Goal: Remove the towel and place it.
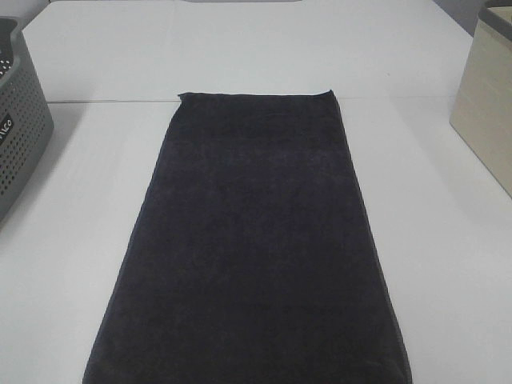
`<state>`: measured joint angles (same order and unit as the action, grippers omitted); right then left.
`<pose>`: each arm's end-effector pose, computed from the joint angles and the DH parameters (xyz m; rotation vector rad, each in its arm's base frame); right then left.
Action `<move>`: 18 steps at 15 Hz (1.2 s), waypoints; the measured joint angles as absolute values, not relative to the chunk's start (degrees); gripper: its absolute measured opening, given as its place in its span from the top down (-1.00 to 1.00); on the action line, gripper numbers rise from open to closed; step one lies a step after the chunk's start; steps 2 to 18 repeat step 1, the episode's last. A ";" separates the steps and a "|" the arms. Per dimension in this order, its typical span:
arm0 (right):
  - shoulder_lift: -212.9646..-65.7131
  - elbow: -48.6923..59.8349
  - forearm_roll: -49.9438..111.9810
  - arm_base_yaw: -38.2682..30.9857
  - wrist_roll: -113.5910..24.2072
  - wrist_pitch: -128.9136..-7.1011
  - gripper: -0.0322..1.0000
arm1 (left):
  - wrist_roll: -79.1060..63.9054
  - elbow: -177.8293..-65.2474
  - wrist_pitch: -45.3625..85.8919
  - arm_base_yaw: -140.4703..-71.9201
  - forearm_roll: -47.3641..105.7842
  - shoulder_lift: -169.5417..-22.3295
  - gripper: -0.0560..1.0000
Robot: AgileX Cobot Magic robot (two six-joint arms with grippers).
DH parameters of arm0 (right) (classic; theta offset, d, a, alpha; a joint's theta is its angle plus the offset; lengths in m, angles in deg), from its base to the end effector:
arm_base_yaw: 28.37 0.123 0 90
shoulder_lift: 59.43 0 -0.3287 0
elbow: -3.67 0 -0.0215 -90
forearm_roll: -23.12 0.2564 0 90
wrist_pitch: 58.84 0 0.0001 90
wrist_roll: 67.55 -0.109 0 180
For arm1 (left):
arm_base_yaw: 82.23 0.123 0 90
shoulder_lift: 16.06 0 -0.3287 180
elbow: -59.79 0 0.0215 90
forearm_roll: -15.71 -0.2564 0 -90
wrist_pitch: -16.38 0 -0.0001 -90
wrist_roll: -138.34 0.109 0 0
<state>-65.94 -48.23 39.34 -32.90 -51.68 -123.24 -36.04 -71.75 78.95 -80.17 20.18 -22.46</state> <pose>-0.0277 0.0297 0.2571 -0.2263 2.0981 0.1329 -0.0325 -0.0087 0.2747 0.0699 2.0459 -0.0098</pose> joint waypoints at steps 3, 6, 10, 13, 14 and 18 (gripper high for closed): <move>-65.94 -48.23 39.34 -32.90 -51.68 -123.24 -0.53 | -36.04 -71.75 78.95 -80.17 20.18 -22.46 -0.60; -65.94 -48.23 39.34 -32.90 -51.68 -123.24 -0.53 | -36.04 -71.75 78.95 -80.17 20.18 -22.46 -0.60; -65.94 -48.23 39.34 -32.90 -51.68 -123.24 -0.53 | -36.04 -71.75 78.95 -80.17 20.18 -22.46 -0.60; -65.94 -48.23 39.34 -32.90 -51.68 -123.24 -0.53 | -36.04 -71.75 78.95 -80.17 20.18 -22.46 -0.60; -65.94 -48.23 39.34 -32.90 -51.68 -123.24 -0.53 | -36.04 -71.75 78.95 -80.17 20.18 -22.46 -0.60; -65.94 -48.23 39.34 -32.90 -51.68 -123.24 -0.53 | -36.04 -71.75 78.95 -80.17 20.18 -22.46 -0.60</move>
